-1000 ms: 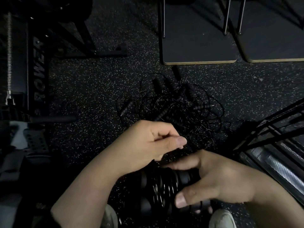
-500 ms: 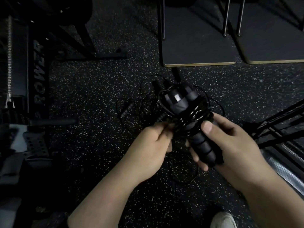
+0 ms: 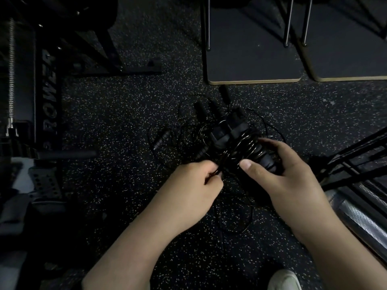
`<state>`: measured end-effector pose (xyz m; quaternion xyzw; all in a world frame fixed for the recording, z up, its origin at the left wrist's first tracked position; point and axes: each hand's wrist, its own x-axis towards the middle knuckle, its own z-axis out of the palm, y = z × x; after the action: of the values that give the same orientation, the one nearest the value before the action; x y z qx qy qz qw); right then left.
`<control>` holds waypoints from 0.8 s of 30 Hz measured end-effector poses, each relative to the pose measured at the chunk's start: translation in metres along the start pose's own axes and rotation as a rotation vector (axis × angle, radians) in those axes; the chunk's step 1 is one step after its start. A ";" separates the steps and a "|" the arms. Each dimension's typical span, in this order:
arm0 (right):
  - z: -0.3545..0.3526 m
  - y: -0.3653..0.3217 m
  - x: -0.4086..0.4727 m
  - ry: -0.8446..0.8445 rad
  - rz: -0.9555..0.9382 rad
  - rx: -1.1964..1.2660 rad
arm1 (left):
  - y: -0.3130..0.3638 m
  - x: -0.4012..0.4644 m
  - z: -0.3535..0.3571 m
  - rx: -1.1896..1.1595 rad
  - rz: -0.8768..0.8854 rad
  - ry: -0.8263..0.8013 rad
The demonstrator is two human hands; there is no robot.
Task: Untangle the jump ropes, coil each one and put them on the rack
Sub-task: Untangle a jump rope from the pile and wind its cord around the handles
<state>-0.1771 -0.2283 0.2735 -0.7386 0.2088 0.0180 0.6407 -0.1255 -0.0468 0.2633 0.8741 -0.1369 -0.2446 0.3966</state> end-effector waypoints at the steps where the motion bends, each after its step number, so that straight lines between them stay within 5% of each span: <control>1: 0.001 0.001 0.000 0.016 -0.008 -0.027 | 0.000 0.000 0.001 0.045 0.000 -0.007; 15: 0.009 0.014 0.001 0.081 0.023 -0.542 | 0.006 -0.005 -0.002 0.477 0.142 -0.003; 24: 0.007 0.015 0.002 -0.488 0.055 -0.836 | 0.008 -0.006 -0.020 0.424 0.247 -0.120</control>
<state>-0.1784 -0.2232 0.2571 -0.9012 0.0469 0.2898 0.3187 -0.1198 -0.0366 0.2824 0.8983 -0.3142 -0.2117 0.2226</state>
